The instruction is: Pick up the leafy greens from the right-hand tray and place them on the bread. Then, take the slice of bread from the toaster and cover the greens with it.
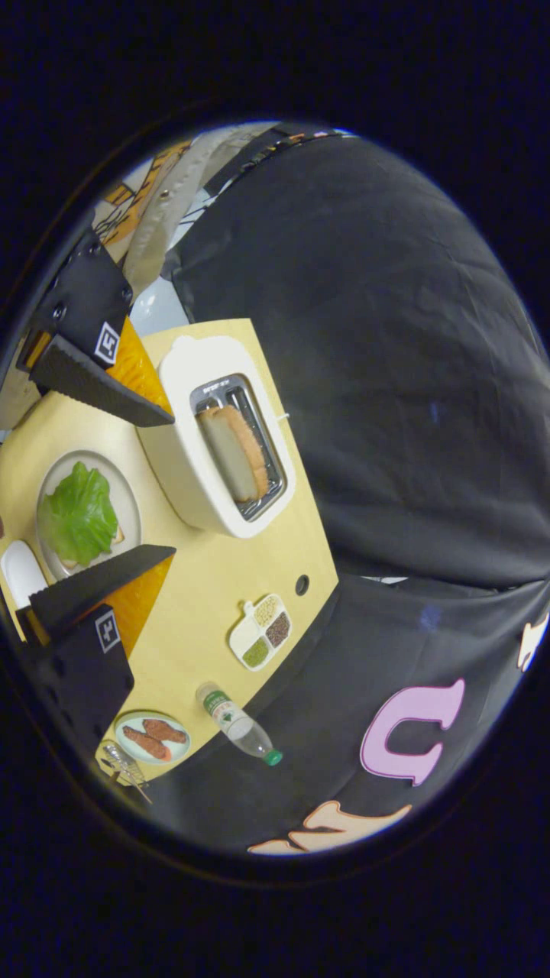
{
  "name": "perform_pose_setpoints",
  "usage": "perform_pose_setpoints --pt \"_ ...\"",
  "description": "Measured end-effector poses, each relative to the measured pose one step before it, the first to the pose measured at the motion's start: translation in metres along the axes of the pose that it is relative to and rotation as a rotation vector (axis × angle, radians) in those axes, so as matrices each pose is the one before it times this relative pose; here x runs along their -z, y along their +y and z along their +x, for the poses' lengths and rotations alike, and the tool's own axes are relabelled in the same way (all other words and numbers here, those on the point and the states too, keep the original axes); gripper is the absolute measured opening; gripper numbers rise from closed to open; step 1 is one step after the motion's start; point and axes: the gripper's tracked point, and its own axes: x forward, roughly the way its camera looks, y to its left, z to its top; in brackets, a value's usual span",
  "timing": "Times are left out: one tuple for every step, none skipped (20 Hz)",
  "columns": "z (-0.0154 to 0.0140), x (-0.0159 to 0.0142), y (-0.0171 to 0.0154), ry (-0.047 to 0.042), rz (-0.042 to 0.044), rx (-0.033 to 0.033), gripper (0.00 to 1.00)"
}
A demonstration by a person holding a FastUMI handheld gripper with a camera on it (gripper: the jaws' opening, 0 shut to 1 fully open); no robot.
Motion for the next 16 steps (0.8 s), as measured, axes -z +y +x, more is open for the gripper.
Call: perform_pose_setpoints --pt "0.0014 -0.00498 0.00601 -0.00352 0.01236 -0.01168 1.0" --pt "0.0018 -0.00452 0.00416 -0.00364 0.01406 -0.01311 1.0" --pt "0.00243 -0.00371 0.0037 -0.0035 0.01375 -0.01097 1.0" --pt "0.0028 -0.00542 0.00282 -0.00464 0.01465 -0.00603 1.0" --pt "0.0027 -0.00432 0.00296 -0.00538 0.01803 -0.0118 0.99" --pt "0.00314 -0.00587 0.00404 -0.00532 0.01829 -0.01154 0.99" --pt "0.00275 -0.00425 0.00166 -0.00526 0.01613 -0.00367 0.99" --pt "0.00382 -0.00388 0.00068 -0.00124 0.01817 -0.00194 0.98" --pt "0.00478 -0.00029 0.00142 0.00726 0.01774 -0.00684 0.98" --pt "0.00502 0.00011 0.00009 0.01293 0.01694 -0.00305 0.98" --pt "0.00356 0.00048 0.00081 0.00791 0.0147 -0.0038 0.98" --pt "0.00477 -0.00126 0.00142 0.00501 0.01654 -0.00957 0.98" --pt "0.00486 -0.00162 0.00356 -0.00083 0.01647 -0.01136 0.98" --pt "0.00388 -0.00224 0.00267 0.00011 0.01176 -0.00779 0.98" --pt "0.00285 -0.00074 0.00064 0.00305 0.00792 -0.00115 0.98" --pt "0.00417 -0.00024 -0.00109 0.00638 0.00291 0.00303 0.98"
